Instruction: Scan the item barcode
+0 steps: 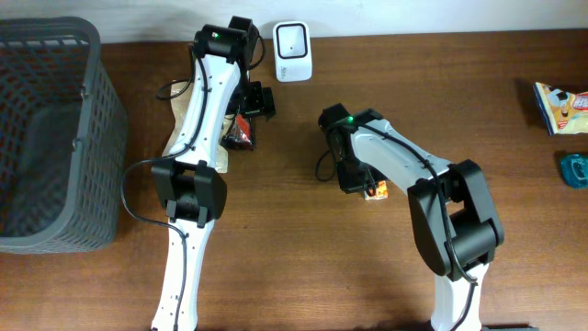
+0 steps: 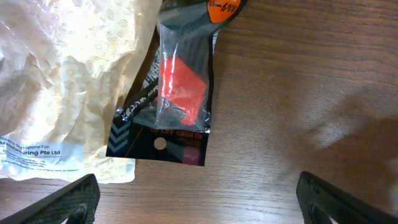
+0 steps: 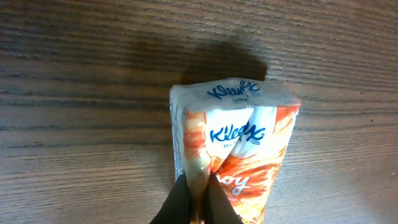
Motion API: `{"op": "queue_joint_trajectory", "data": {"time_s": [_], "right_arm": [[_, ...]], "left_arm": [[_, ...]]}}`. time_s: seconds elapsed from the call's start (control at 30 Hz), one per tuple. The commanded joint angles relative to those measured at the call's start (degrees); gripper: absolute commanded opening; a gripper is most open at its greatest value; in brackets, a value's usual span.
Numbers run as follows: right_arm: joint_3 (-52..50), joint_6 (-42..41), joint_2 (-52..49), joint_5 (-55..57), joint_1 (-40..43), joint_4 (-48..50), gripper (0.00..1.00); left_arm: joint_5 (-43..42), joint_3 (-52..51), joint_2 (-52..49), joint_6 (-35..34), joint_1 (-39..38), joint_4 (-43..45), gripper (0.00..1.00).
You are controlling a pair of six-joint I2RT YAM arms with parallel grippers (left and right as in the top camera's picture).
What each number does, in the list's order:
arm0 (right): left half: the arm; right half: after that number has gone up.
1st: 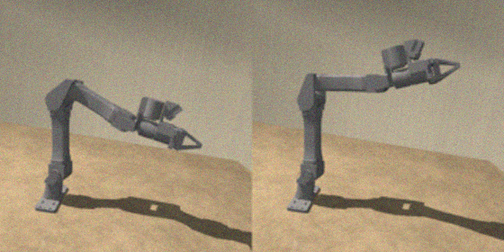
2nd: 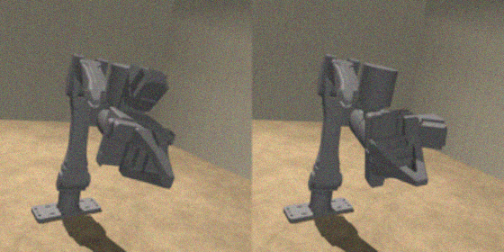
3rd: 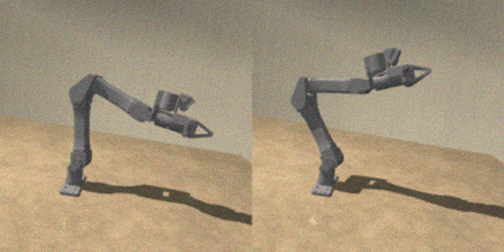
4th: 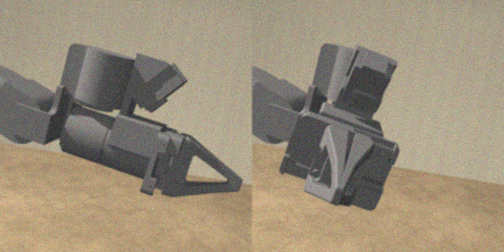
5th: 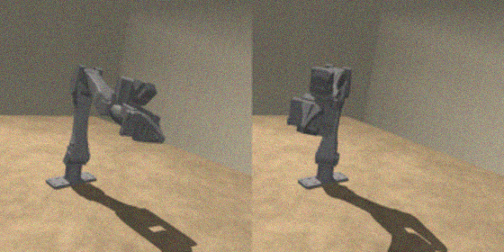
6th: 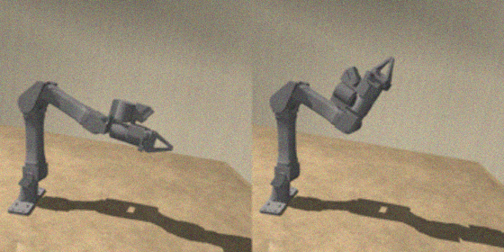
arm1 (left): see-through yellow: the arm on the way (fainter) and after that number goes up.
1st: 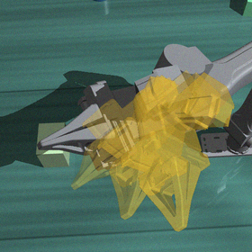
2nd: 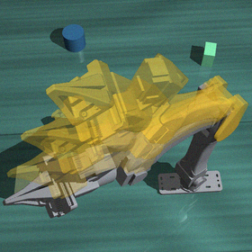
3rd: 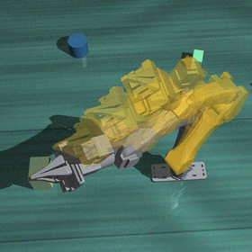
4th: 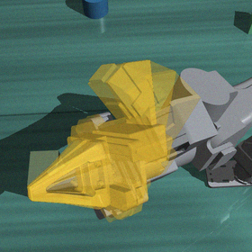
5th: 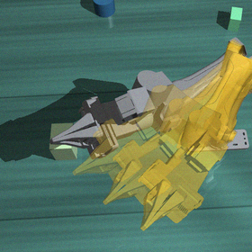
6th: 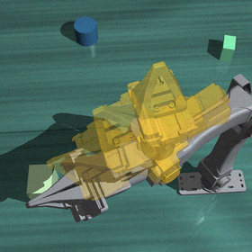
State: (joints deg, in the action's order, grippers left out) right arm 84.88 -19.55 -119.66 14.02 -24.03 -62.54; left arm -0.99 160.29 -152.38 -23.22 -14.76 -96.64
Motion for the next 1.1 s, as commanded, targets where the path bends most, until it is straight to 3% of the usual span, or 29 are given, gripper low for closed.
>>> {"op": "queue_joint_trajectory", "data": {"time_s": [0.0,0.1,0.27,0.37,0.47,0.77,0.97,1.07], "right_arm": [[0.7,-0.9,0.5,-2.7,1.7,-1.7,0.04],[5.2,0.9,0.5,-10.8,3.1,-6.0,0.04],[13.6,12.8,0.5,-33.3,4.9,-9.5,0.04],[14.7,19.9,0.5,-48.3,6.2,-8.5,0.04],[13.2,21.9,0.0,-56.4,6.7,-7.0,0.04],[-2.0,21.4,0.0,-73.1,7.7,7.6,0.04],[-9.4,17.2,0.0,-73.4,13.2,14.1,0.04],[-10.5,17.2,0.0,-72.5,17.4,13.9,0.15]], "left_arm": [[0.8,0.7,1.8,-0.3,0.2,-0.1,0.99],[0.8,0.7,1.8,-0.3,0.2,-0.1,0.99],[0.8,0.7,1.8,-0.3,0.2,-0.1,0.99],[0.8,0.7,1.8,-0.3,0.2,-0.1,0.99],[0.8,0.7,1.8,-0.3,0.2,-0.1,0.99],[0.8,0.7,1.8,-0.3,0.2,-0.1,0.99],[0.8,0.7,1.8,-0.3,0.2,-0.1,0.99],[0.8,0.7,1.8,-0.3,0.2,-0.1,0.99]]}}
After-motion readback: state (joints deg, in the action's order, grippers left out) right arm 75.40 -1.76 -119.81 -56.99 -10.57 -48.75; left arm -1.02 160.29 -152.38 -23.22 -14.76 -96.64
